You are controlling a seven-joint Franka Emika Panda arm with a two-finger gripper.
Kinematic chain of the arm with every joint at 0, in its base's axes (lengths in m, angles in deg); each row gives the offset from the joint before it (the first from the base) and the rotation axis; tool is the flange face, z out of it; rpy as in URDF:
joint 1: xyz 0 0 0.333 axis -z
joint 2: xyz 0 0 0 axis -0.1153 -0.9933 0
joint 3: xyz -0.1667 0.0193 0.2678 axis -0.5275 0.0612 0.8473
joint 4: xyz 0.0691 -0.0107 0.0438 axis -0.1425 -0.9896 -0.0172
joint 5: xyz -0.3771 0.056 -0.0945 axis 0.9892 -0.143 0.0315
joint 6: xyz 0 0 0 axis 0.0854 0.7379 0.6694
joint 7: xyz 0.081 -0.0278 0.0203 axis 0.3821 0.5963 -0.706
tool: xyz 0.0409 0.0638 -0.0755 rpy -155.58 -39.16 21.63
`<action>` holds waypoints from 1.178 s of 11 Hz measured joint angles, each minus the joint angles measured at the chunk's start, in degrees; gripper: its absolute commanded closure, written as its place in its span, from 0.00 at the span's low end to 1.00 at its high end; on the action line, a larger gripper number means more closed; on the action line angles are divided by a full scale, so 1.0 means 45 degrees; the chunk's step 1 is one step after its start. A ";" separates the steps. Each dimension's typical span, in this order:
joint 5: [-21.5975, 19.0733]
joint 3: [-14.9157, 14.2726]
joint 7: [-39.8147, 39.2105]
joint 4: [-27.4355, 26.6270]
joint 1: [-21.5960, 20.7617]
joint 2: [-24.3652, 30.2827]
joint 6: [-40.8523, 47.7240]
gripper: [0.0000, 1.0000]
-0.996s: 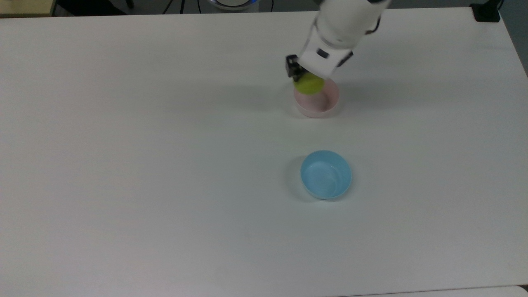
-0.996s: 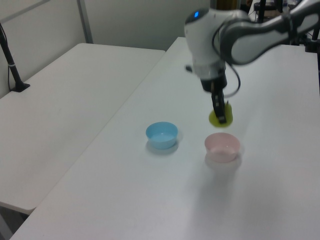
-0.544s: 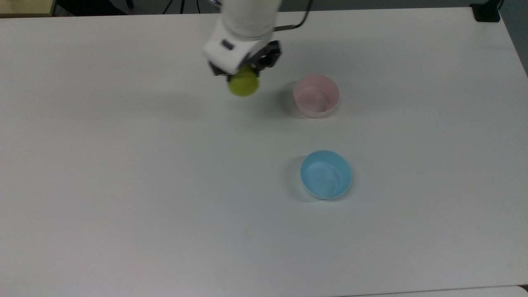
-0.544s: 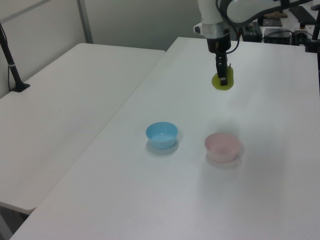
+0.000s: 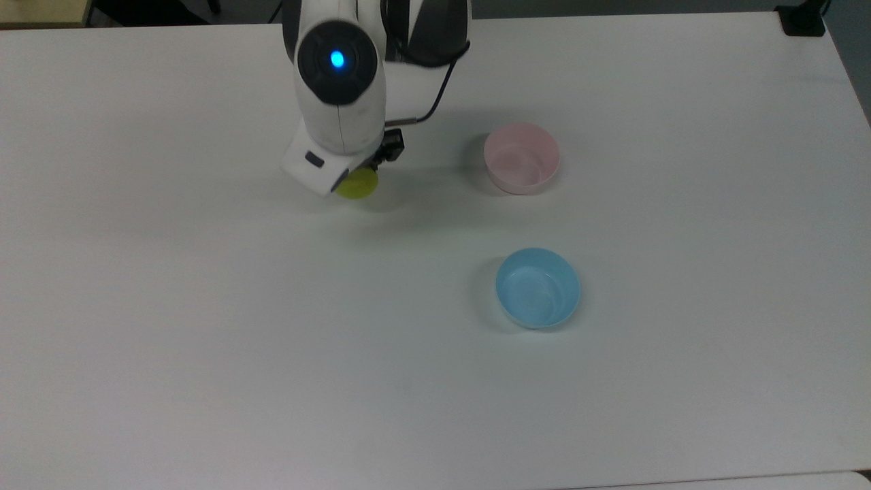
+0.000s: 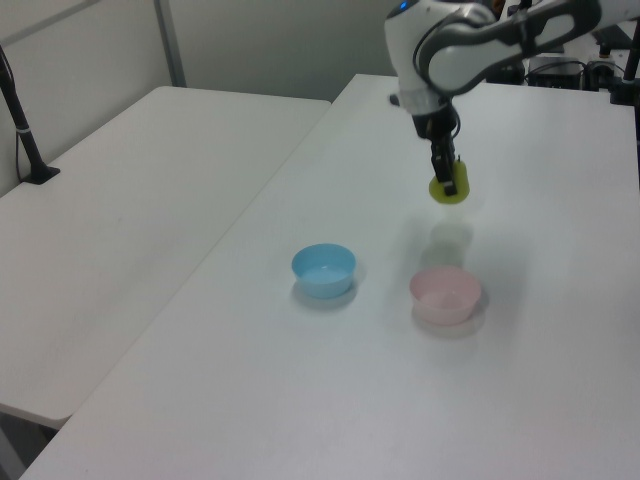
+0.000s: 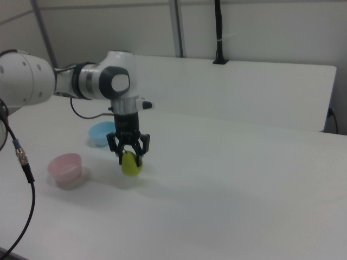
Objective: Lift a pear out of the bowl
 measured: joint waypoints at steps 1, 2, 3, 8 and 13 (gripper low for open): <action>0.0105 0.0011 0.0000 0.0005 -0.0003 -0.0350 -0.0166 0.59; 0.0275 0.0012 0.0000 0.0012 -0.0003 -0.0583 -0.0202 0.07; 0.0365 0.0012 0.0000 0.0016 -0.0002 -0.0729 -0.0221 0.00; 0.0386 -0.0011 0.0032 0.0492 0.0225 0.0133 -0.0222 0.00; 0.0384 -0.0027 0.0049 0.0362 0.0821 0.3511 0.0918 0.00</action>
